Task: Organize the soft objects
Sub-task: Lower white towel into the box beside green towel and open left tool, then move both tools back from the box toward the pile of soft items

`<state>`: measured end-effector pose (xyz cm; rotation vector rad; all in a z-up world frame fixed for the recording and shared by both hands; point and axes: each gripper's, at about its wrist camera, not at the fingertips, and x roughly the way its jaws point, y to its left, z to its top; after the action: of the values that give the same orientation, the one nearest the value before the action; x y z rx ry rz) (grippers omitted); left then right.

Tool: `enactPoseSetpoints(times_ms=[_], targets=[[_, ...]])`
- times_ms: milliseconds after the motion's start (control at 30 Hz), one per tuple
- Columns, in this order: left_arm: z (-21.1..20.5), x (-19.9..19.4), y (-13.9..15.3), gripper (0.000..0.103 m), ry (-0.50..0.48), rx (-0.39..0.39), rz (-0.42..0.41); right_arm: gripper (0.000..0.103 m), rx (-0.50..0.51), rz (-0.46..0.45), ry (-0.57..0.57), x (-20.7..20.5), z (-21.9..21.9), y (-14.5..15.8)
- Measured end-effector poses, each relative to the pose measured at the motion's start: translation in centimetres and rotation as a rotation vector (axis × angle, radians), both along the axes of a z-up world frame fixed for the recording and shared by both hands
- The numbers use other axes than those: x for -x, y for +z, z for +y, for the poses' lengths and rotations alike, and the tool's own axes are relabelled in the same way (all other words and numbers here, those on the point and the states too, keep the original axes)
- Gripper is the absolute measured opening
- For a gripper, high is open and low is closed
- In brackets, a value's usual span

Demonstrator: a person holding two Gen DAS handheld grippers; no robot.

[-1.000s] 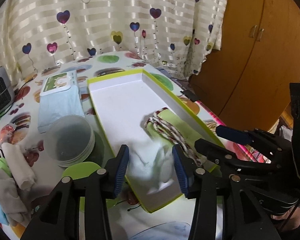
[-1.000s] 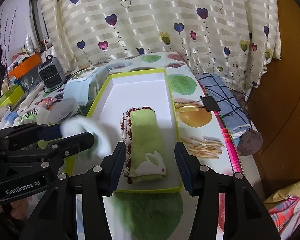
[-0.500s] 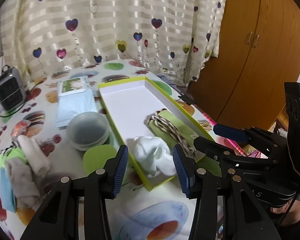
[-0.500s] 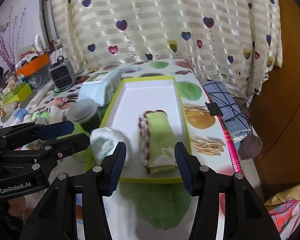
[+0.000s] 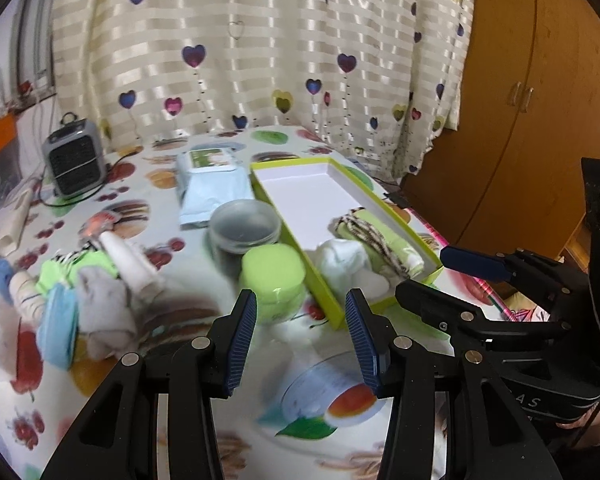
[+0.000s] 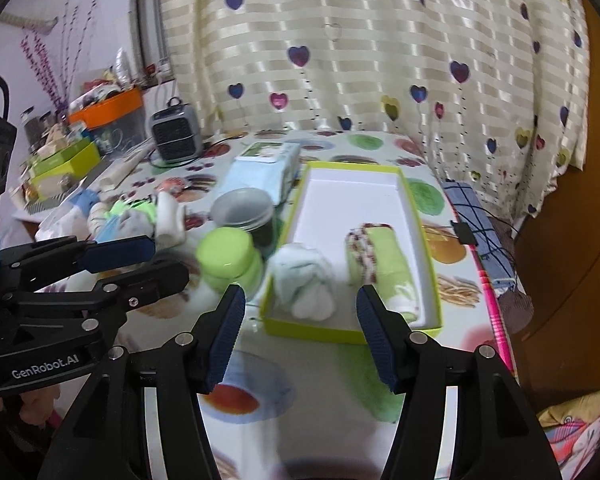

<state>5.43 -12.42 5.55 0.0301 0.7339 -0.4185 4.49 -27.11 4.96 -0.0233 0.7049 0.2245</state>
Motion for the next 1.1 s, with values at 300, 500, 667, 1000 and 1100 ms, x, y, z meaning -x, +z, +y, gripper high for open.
enactPoseSetpoints(times_ms=[300,500,667,1000,1100], targets=[[2.9,1.4,-0.3,0.045,0.063,0.007,0.002,0.059,0.001,-0.003,0.065,0.9,2.7,0.4],[4.2,1.6,-0.6,0.045,0.097,0.012,0.008,0.059,0.02,0.008,0.092,1.1,3.9,0.0],[5.1,1.5,-1.1,0.045,0.122,0.011,0.016,0.059,0.027,0.019,0.105,0.9,4.3,-0.2],[6.3,1.4,-1.9,0.045,0.159,0.01,0.035,0.059,0.029,0.037,0.127,0.4,5.2,-0.7],[6.6,1.2,-2.1,0.045,0.166,0.011,0.041,0.059,0.028,0.043,0.133,0.2,5.4,-0.8]])
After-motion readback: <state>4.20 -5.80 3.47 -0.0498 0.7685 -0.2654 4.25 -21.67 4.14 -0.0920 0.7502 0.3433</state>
